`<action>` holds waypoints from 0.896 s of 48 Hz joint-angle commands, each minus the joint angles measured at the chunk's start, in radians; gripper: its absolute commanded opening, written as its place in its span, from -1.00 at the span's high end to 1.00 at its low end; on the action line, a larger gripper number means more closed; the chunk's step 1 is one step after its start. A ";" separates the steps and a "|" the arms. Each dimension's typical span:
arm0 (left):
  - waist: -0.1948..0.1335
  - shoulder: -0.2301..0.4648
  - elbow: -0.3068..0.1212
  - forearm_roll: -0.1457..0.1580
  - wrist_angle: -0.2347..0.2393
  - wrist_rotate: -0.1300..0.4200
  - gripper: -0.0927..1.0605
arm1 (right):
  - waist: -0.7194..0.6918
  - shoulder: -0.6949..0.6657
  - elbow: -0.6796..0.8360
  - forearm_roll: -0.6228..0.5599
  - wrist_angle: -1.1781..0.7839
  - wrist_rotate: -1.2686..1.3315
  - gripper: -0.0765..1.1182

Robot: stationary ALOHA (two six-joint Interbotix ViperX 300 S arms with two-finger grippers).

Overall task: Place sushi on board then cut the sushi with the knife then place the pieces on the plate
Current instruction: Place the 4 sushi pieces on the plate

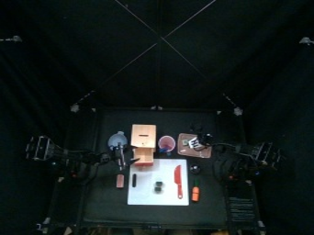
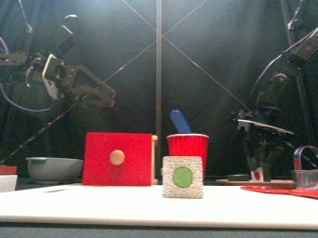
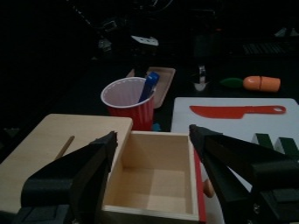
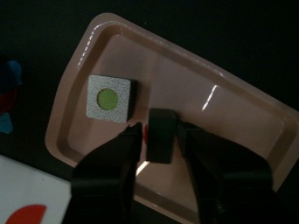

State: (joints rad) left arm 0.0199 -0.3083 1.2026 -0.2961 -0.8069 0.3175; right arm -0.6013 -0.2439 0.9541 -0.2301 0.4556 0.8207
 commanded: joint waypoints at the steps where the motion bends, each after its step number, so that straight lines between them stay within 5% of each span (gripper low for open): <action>1: -0.006 -0.006 -0.015 0.000 -0.005 -0.003 -0.87 | 0.023 -0.067 -0.021 0.028 0.012 0.002 -0.50; 9: -0.025 -0.006 -0.018 -0.003 -0.005 -0.005 -0.87 | 0.250 -0.199 -0.020 0.046 0.026 -0.014 -0.50; 19: -0.017 -0.005 -0.031 -0.003 -0.005 -0.002 -0.87 | 0.666 -0.080 -0.140 -0.049 -0.025 -0.006 -0.50; 35: -0.014 0.000 -0.018 -0.006 -0.005 -0.002 -0.87 | 0.790 0.284 -0.474 -0.173 0.000 -0.029 -0.51; 43: -0.011 0.002 -0.017 -0.008 -0.005 -0.002 -0.87 | 0.805 0.350 -0.543 -0.061 0.028 -0.204 -0.51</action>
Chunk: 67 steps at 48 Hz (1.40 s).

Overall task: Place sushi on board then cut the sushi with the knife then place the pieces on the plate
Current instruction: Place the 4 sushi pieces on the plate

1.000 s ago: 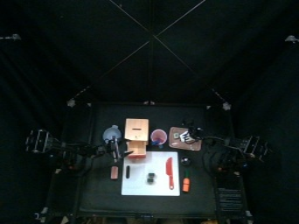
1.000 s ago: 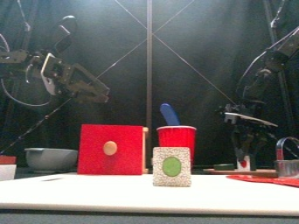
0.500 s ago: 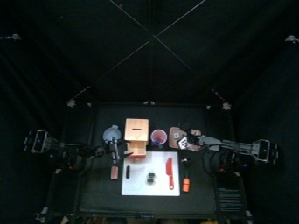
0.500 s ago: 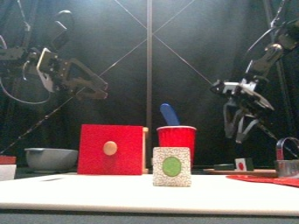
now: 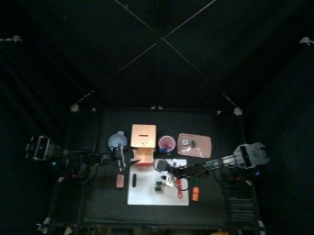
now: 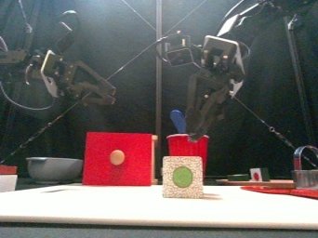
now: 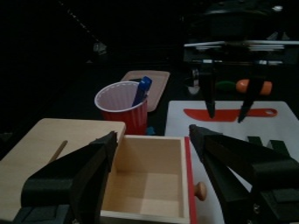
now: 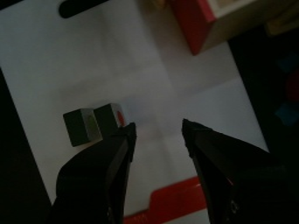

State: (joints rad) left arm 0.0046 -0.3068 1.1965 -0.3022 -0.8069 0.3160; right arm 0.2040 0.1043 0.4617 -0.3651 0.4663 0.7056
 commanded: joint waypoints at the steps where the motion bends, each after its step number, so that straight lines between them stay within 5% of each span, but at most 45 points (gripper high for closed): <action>1: 0.005 0.000 -0.011 -0.002 -0.005 0.000 -0.87 | 0.000 0.008 -0.057 0.095 0.026 -0.118 -0.50; 12: 0.006 0.000 -0.011 -0.006 -0.005 -0.002 -0.87 | -0.012 0.038 -0.087 0.278 0.066 -0.360 -0.50; 42: 0.014 0.000 0.000 -0.034 -0.005 0.009 -0.87 | -0.049 0.086 -0.075 0.276 0.071 -0.393 -0.48; 54: 0.046 0.002 0.002 -0.037 -0.002 0.008 -0.87 | -0.071 0.086 -0.071 0.275 0.043 -0.382 -0.13; 67: 0.046 -0.006 0.025 -0.038 -0.002 0.003 -0.87 | -0.210 -0.163 0.144 0.284 0.069 -0.285 -0.09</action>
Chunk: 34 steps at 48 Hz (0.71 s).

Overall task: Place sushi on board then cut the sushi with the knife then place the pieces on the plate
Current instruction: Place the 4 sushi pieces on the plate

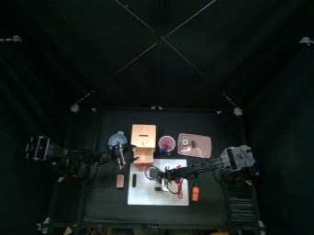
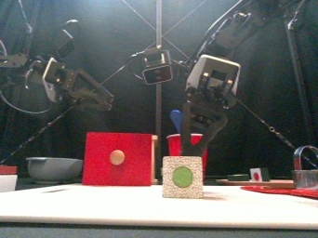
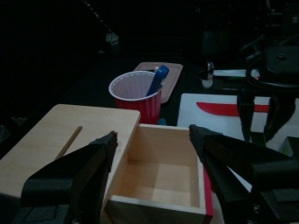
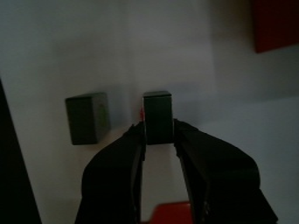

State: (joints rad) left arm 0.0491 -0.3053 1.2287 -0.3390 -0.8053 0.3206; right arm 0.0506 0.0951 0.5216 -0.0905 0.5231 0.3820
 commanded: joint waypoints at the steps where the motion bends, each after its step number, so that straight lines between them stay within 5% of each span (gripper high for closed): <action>1: -0.002 -0.009 -0.009 -0.002 -0.006 -0.003 -0.87 | -0.072 -0.187 0.114 0.009 0.020 0.055 -0.09; 15: 0.008 -0.014 -0.009 0.002 -0.003 0.006 -0.87 | -0.347 -0.621 0.477 -0.091 0.092 0.387 -0.09; 34: 0.015 -0.015 0.003 0.003 -0.003 0.006 -0.87 | -0.657 -0.653 0.581 -0.189 0.067 0.534 -0.10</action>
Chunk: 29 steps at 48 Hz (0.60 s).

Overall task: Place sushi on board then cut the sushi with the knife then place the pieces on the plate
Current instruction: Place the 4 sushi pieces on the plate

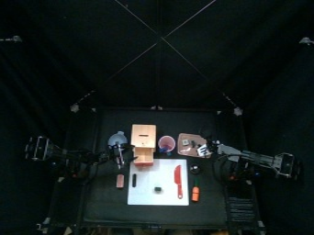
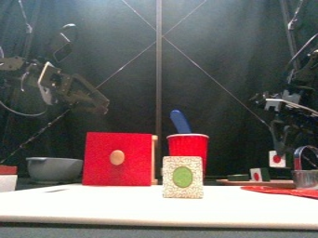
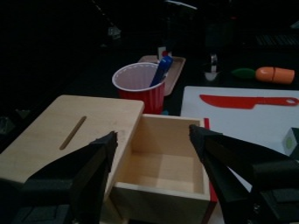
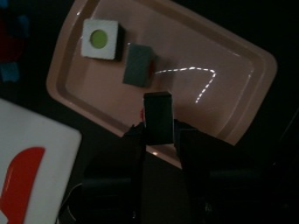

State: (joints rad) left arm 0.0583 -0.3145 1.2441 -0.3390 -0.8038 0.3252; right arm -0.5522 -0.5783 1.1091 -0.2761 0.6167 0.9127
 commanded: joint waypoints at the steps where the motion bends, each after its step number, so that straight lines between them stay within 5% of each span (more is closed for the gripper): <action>1: 0.006 -0.006 -0.012 0.003 -0.005 0.002 -0.87 | -0.067 0.029 -0.008 -0.005 -0.044 0.002 -0.11; 18: 0.012 -0.006 -0.006 -0.002 0.005 -0.003 -0.87 | -0.101 0.123 -0.011 0.020 -0.158 0.002 -0.44; 29: 0.017 -0.006 -0.008 -0.003 0.006 -0.005 -0.87 | -0.057 0.063 -0.048 0.026 -0.109 -0.005 -0.45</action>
State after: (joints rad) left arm 0.0706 -0.3160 1.2487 -0.3405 -0.7946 0.3221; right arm -0.6427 -0.4679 1.0953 -0.2516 0.5016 0.9143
